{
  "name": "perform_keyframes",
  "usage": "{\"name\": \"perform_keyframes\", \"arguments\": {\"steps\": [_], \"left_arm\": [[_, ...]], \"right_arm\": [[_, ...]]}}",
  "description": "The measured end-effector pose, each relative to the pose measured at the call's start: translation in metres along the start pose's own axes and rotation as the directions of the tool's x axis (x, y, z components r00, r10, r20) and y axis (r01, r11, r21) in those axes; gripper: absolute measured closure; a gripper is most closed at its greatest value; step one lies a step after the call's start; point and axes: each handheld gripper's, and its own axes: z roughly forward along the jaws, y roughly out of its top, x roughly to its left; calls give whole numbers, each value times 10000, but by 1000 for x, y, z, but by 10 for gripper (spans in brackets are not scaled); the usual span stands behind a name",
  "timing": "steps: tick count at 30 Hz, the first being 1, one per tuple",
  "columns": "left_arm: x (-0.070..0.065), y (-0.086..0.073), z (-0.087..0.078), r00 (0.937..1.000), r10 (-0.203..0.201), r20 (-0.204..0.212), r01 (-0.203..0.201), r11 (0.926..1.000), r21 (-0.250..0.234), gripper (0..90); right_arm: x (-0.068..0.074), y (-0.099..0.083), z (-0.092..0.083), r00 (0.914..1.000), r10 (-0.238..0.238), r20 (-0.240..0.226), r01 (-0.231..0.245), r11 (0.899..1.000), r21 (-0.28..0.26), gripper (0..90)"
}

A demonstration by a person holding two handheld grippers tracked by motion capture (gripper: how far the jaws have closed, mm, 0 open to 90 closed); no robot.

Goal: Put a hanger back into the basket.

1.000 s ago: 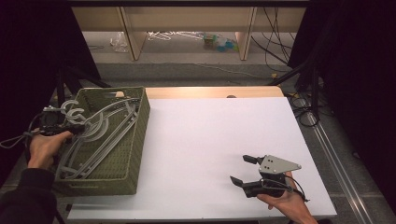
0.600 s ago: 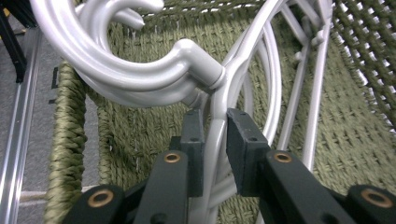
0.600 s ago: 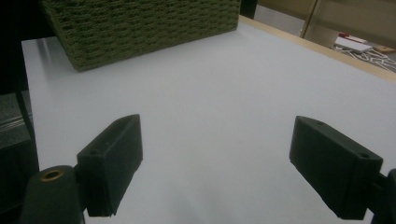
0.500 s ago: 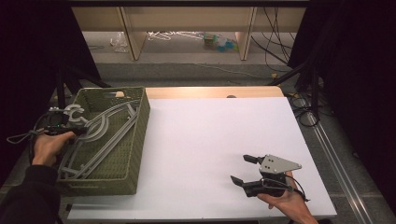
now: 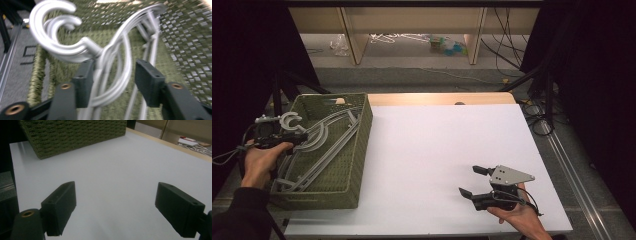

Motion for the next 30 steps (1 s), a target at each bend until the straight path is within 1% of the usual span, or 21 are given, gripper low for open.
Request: {"name": "perform_keyframes", "arguments": {"steps": [1,2,3,4,6,7,9,11,14,16,18,19,20,22,23,24,25,26,28,29,30], "left_arm": [[-5,0,-5,9994,-315,161,318,9993,-200,442],[-10,0,-9,9987,-447,226,457,9980,-445,425],[-15,0,-13,9985,-510,175,518,9974,-494,409],[-19,0,-16,9991,-351,240,364,9977,-579,398],[-30,0,-23,9976,-468,501,514,9943,-936,364],[-35,0,-26,9972,-425,613,490,9928,-1091,356],[-48,-1,-31,9972,-226,717,317,9912,-1289,328],[-60,-1,-36,9923,-17,1239,225,9858,-1666,307],[-83,-1,-42,9859,247,1658,98,9789,-2043,262],[-98,-1,-44,9797,547,1931,-110,9753,-2205,205],[-114,-2,-46,9710,951,2194,-402,9693,-2425,200],[-121,-3,-47,9693,1091,2203,-529,9678,-2461,193],[-129,-5,-46,9653,1206,2315,-578,9636,-2609,187],[-142,-8,-46,9522,1469,2680,-700,9584,-2767,178],[-148,-9,-45,9478,1588,2766,-757,9545,-2885,174],[-154,-11,-45,9455,1623,2824,-757,9528,-2940,174],[-159,-12,-44,9401,1772,2911,-865,9502,-2993,174],[-164,-14,-43,9353,1917,2975,-1029,9516,-2896,173],[-175,-18,-41,9285,2013,3119,-1074,9500,-2933,174],[-180,-20,-41,9224,2112,3234,-1129,9482,-2970,174],[-184,-21,-40,9167,2324,3250,-1301,9428,-3070,174]], "right_arm": [[0,0,0,10000,32,13,-32,10000,-22,180],[0,0,0,9999,109,-1,-109,9999,-65,181],[0,0,2,9998,199,67,-197,9996,-202,180],[0,0,-1,9997,229,89,-230,9997,122,179],[0,0,-1,9997,219,122,-221,9997,103,179],[0,0,1,9995,324,37,-323,9994,-155,180],[-1,0,0,9992,390,80,-389,9992,-134,179],[-2,0,0,9992,367,152,-364,9992,-177,178],[-2,-1,0,9984,547,153,-543,9983,-230,174],[-2,-1,0,9985,524,176,-519,9982,-292,169],[-2,0,-1,9983,556,178,-551,9980,-322,167],[-2,-1,-1,9983,555,203,-548,9979,-354,166],[-3,0,-2,9979,590,280,-585,9981,-180,162],[-2,-1,-1,9981,577,208,-569,9978,-346,161],[-3,-1,-1,9983,534,239,-525,9978,-401,161],[-3,-1,-1,9981,564,230,-552,9974,-470,161],[-3,-1,0,9980,605,196,-592,9963,-617,160],[-4,-1,-1,9979,608,228,-596,9969,-509,160],[-3,-1,0,9979,606,232,-593,9968,-538,160],[-3,-2,1,9980,620,159,-607,9959,-677,160],[-3,-1,0,9980,613,167,-601,9960,-662,160]]}}
